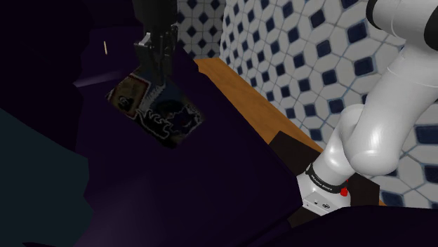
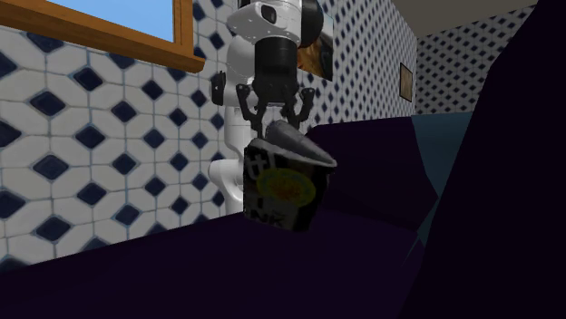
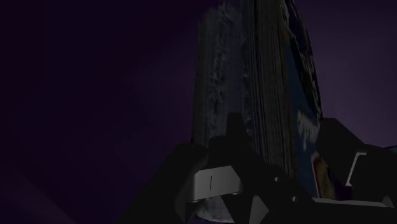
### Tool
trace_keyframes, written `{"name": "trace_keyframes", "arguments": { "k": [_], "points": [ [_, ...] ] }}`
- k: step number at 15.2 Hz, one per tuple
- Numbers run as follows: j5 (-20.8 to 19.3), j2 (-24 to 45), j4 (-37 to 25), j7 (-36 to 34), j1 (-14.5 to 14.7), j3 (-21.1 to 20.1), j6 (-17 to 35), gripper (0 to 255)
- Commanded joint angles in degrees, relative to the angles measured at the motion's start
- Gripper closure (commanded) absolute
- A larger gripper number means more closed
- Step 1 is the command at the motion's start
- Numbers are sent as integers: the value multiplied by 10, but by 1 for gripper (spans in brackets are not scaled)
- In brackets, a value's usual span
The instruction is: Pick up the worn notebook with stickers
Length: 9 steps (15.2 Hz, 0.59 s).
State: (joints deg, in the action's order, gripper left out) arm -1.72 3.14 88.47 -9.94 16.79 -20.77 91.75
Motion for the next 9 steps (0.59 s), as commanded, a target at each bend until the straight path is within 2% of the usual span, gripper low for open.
{"name": "trace_keyframes", "arguments": {
  "k": [1, 7, 9],
  "points": [
    [-2, 4, -19, -1, 1, -1, -15, 255],
    [-8, 22, -89, -5, 5, -3, -68, 255],
    [-9, 23, -91, -5, 5, -3, -69, 255]
  ]
}}
